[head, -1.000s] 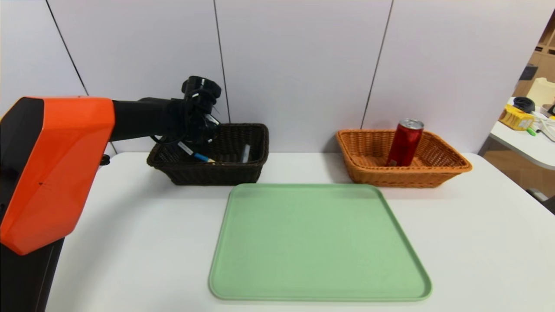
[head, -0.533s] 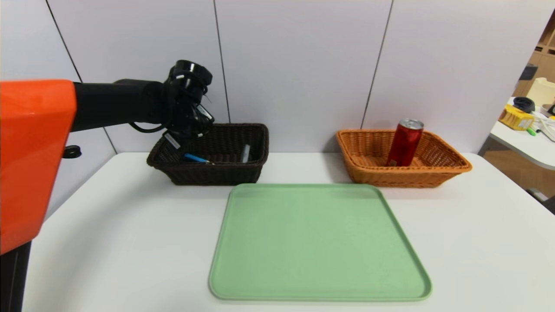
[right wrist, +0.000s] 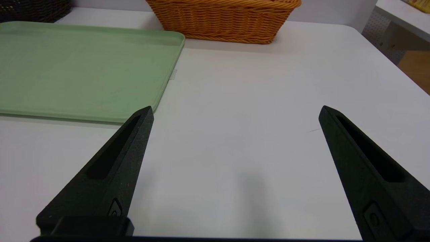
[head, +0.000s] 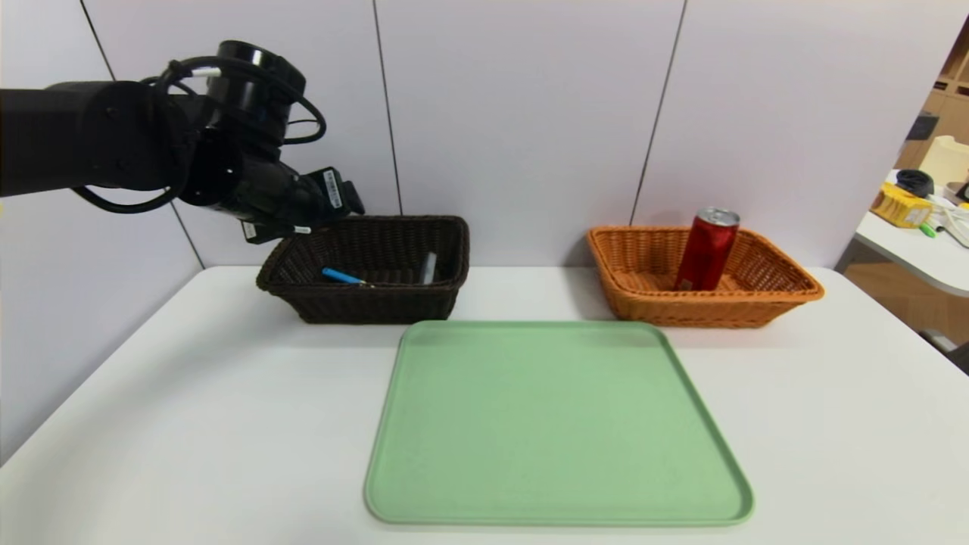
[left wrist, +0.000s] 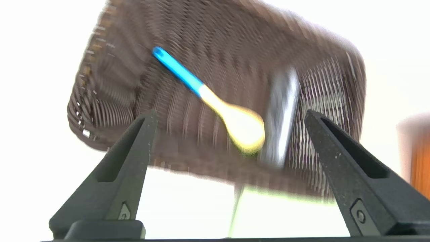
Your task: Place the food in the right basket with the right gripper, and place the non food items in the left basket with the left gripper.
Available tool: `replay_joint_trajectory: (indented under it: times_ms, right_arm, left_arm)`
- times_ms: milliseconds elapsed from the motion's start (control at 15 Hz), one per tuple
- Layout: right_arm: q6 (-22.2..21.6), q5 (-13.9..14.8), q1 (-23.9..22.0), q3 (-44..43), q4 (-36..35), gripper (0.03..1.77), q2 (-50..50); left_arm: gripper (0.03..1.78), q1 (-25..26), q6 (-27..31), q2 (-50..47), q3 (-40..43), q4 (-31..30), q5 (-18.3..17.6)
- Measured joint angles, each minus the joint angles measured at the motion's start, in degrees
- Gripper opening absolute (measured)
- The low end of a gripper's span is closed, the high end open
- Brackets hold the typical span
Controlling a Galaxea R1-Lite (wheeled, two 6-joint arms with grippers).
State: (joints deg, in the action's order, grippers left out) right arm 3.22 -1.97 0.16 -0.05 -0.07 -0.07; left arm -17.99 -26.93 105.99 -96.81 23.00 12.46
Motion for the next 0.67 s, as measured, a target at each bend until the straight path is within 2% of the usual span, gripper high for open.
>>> replay_joint_trajectory:
  times_ms: [133,267,400,667]
  right_arm:
    - [0.0,0.0,0.0,0.0,0.0,1.70,0.0]
    - [0.0,0.0,0.0,0.0,0.0,1.70,0.0]
    - [0.0,0.0,0.0,0.0,0.0,1.70,0.0]
    - [0.0,0.0,0.0,0.0,0.0,1.70,0.0]
  left_arm:
    - [1.61,-0.1,8.7,-4.9,5.0,0.0,-4.6]
    - [1.63,0.0,16.4,-10.2,10.2,0.0,-7.2]
    - [1.65,0.1,22.6,-17.0,17.0,-0.3,-8.7]
    - [1.67,0.4,30.6,-34.7,34.1,-4.1,-9.5]
